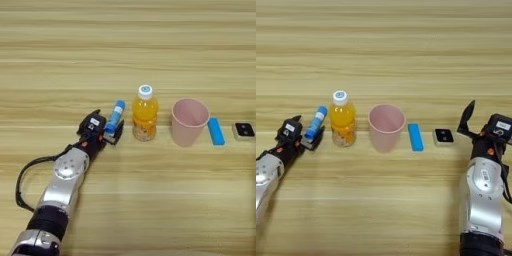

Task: Move the objects on the table

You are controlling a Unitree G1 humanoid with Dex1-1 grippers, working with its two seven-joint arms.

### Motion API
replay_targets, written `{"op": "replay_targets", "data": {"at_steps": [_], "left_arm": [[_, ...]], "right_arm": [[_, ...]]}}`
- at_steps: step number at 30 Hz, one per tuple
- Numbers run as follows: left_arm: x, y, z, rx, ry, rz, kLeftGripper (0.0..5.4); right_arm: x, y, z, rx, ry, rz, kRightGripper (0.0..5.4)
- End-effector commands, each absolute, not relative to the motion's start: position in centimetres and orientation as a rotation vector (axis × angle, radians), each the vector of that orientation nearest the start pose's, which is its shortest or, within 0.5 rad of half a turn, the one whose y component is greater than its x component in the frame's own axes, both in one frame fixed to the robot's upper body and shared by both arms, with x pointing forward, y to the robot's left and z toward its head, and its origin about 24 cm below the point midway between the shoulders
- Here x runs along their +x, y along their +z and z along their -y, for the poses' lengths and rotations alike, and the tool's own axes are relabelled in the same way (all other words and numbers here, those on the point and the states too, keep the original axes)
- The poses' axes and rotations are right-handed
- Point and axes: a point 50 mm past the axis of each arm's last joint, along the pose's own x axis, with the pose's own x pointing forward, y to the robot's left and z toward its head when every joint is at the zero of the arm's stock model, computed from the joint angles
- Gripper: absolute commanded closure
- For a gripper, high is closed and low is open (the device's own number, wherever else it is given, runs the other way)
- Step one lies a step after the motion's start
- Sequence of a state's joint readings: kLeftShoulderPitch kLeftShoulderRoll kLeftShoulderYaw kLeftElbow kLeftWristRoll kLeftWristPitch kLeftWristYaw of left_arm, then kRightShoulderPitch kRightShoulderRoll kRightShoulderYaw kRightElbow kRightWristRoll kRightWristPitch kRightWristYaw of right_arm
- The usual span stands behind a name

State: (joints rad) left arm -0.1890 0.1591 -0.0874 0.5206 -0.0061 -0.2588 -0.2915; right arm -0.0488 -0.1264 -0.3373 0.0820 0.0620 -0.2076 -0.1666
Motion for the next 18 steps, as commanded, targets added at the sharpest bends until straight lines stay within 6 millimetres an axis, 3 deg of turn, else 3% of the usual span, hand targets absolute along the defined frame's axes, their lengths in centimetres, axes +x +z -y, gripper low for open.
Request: {"op": "replay_targets", "data": {"at_steps": [1,18], "left_arm": [[26.94,-1.6,-14.55,0.171,-0.409,-0.157,1.68],[27.02,-1.42,-14.6,0.168,-0.38,-0.151,3.3]], "right_arm": [[24.33,6.58,25.98,-0.053,-0.492,0.203,0.0],[24.33,6.59,25.89,-0.052,-0.491,0.203,0.0]]}}
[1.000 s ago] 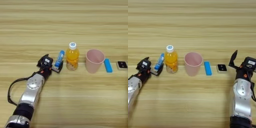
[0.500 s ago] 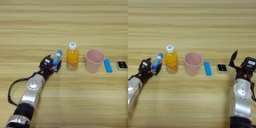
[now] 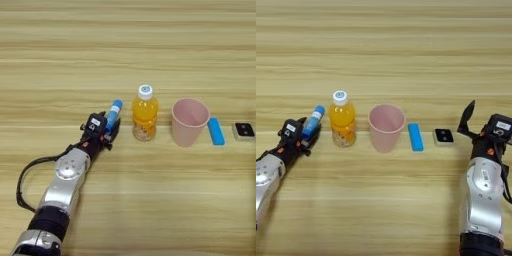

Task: Move the objects on the table

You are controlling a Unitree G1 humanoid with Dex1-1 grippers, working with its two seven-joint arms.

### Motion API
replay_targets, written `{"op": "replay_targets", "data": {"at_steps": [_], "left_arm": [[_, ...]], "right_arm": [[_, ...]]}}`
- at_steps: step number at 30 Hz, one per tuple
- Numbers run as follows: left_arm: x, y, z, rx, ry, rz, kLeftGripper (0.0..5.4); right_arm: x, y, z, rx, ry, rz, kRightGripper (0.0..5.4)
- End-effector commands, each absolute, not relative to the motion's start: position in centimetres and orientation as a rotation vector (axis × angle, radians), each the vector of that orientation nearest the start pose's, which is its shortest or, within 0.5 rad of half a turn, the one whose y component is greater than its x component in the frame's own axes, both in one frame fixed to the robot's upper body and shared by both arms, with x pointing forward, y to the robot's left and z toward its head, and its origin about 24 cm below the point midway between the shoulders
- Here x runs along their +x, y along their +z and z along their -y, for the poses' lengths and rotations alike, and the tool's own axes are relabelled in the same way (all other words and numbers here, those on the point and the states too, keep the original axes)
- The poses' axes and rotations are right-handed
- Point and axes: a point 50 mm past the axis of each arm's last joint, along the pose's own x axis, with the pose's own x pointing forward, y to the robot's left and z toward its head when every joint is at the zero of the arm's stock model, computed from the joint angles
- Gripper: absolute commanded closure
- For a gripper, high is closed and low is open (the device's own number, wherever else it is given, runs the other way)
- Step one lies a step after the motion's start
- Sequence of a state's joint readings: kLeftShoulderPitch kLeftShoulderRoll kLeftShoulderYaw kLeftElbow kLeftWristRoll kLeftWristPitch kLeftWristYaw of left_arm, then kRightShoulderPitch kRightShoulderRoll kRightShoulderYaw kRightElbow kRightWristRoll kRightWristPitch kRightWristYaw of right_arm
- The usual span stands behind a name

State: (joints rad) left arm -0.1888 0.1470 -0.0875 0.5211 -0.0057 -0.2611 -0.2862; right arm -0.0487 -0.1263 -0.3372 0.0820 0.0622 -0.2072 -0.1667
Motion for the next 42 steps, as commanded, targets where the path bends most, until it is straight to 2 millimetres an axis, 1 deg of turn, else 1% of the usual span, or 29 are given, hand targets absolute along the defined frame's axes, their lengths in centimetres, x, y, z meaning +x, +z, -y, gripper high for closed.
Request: {"op": "replay_targets", "data": {"at_steps": [1,6,10,20,26,32,42], "left_arm": [[27.0,-1.4,-14.6,0.169,-0.377,-0.153,3.4],[26.9,-1.5,-14.9,0.171,-0.34,-0.166,3.85],[26.1,-1.6,-15.0,0.16,-0.304,-0.194,4.08],[24.0,-1.3,-16.4,0.132,-0.193,-0.259,4.08],[23.2,-0.7,-17.3,0.128,-0.148,-0.283,4.08],[22.4,-1.0,-17.3,0.118,-0.133,-0.321,4.08],[22.3,-1.0,-17.1,0.115,-0.151,-0.33,4.08]], "right_arm": [[24.3,6.6,25.9,-0.052,-0.491,0.203,0.0],[24.3,6.6,25.9,-0.051,-0.492,0.203,0.0],[24.3,6.6,25.9,-0.051,-0.493,0.204,0.0],[24.4,6.7,25.5,-0.049,-0.496,0.208,0.0],[24.4,6.8,25.4,-0.046,-0.497,0.211,0.0],[24.4,6.8,25.3,-0.044,-0.498,0.211,0.0],[24.5,6.8,25.2,-0.045,-0.493,0.208,0.0]]}}
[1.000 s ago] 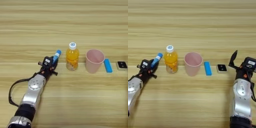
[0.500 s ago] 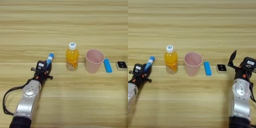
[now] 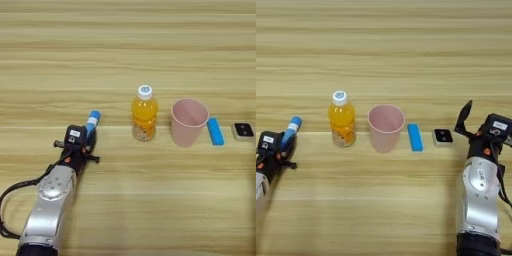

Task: Move the objects on the table

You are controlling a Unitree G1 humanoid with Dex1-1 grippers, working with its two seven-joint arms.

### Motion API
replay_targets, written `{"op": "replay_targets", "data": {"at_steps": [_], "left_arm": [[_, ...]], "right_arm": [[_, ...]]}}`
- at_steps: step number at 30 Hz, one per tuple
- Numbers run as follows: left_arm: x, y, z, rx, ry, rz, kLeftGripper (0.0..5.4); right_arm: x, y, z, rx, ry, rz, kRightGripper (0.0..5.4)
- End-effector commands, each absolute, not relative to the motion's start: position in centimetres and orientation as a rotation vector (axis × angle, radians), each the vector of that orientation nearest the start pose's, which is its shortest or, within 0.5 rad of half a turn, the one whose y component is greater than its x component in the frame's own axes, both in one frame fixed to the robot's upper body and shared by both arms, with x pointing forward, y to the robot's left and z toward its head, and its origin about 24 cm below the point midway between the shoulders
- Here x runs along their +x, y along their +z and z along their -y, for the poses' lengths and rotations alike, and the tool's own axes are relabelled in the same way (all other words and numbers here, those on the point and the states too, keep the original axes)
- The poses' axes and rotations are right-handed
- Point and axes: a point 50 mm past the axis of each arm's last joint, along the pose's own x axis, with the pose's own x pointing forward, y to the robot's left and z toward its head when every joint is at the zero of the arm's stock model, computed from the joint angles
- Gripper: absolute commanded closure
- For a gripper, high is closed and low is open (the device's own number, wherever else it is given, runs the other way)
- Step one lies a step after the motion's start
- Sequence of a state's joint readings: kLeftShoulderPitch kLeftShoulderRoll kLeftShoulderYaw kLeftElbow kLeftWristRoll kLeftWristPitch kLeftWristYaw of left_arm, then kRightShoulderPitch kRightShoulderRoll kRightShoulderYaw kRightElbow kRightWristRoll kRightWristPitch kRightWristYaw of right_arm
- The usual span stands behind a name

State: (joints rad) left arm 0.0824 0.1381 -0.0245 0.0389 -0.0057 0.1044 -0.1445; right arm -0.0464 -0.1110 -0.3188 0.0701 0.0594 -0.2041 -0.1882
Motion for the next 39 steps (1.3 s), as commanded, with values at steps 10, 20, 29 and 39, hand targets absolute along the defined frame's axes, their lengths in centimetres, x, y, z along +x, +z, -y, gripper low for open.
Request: {"op": "replay_targets", "data": {"at_steps": [10,20,29,39], "left_arm": [[22.36,-1.1,-16.76,0.122,-0.178,-0.335,2.9],[22.44,-1.0,-16.55,0.116,-0.19,-0.321,2.07],[22.97,-0.64,-16.68,0.114,-0.183,-0.279,1.17],[23.17,-0.56,-16.81,0.111,-0.176,-0.264,0.16]], "right_arm": [[24.53,6.68,25.2,-0.047,-0.49,0.203,0.0],[24.51,6.59,25.26,-0.05,-0.488,0.199,0.0],[24.5,6.54,25.33,-0.052,-0.487,0.197,0.0],[24.48,6.53,25.36,-0.054,-0.486,0.197,0.0]]}}
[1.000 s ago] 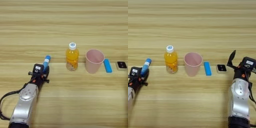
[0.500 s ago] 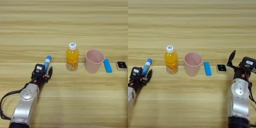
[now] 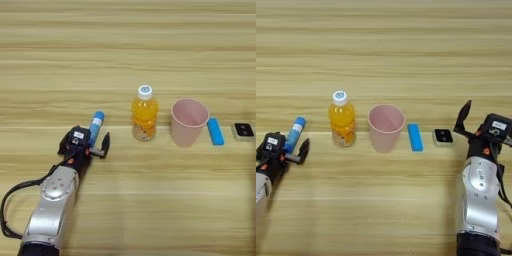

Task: Move the objects on the table

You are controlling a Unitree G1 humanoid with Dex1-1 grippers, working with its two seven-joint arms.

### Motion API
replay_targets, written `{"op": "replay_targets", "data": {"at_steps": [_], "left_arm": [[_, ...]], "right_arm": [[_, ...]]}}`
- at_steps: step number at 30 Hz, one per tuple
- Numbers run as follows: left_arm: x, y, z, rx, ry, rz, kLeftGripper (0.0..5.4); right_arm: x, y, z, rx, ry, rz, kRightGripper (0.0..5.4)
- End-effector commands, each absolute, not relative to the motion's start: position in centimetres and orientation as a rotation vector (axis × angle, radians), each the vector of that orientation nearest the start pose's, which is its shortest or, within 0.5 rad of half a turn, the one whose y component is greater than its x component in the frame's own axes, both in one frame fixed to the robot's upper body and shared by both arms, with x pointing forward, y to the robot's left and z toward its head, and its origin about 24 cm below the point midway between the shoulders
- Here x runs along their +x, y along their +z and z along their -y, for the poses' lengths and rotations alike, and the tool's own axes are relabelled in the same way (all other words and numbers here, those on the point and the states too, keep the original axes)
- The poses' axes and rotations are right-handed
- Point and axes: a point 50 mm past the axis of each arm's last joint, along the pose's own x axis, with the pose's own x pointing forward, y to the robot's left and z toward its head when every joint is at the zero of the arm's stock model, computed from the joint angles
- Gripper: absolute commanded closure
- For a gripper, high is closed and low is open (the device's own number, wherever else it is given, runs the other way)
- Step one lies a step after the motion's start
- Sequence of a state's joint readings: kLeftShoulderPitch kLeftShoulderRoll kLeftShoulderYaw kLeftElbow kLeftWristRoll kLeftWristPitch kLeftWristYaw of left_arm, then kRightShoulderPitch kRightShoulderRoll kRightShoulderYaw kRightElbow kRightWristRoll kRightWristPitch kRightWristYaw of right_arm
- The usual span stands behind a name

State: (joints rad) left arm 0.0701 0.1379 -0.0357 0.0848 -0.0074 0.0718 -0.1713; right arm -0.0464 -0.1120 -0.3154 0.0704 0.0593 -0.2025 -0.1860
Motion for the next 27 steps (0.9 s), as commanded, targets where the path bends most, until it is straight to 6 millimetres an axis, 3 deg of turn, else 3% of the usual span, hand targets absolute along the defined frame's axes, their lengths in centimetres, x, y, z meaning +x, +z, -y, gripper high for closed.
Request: {"op": "replay_targets", "data": {"at_steps": [1,8,14,19,27], "left_arm": [[23.3,-0.4,-16.8,0.105,-0.179,-0.25,0.04],[23.7,1.8,-15.4,-0.002,-0.269,-0.095,0.04],[24.1,4.4,-15.5,-0.083,-0.316,0.063,0.04],[25.4,5.7,-17.3,-0.053,-0.226,0.147,0.04],[29.7,5.8,-20.7,0.022,-0.052,0.19,0.04]], "right_arm": [[24.5,6.5,25.4,-0.054,-0.486,0.197,0.0],[24.5,6.5,25.3,-0.056,-0.48,0.193,0.0],[24.6,6.3,25.3,-0.059,-0.473,0.185,0.0],[24.6,6.3,25.4,-0.063,-0.469,0.181,0.0],[24.6,6.1,25.4,-0.07,-0.458,0.175,0.0]]}}
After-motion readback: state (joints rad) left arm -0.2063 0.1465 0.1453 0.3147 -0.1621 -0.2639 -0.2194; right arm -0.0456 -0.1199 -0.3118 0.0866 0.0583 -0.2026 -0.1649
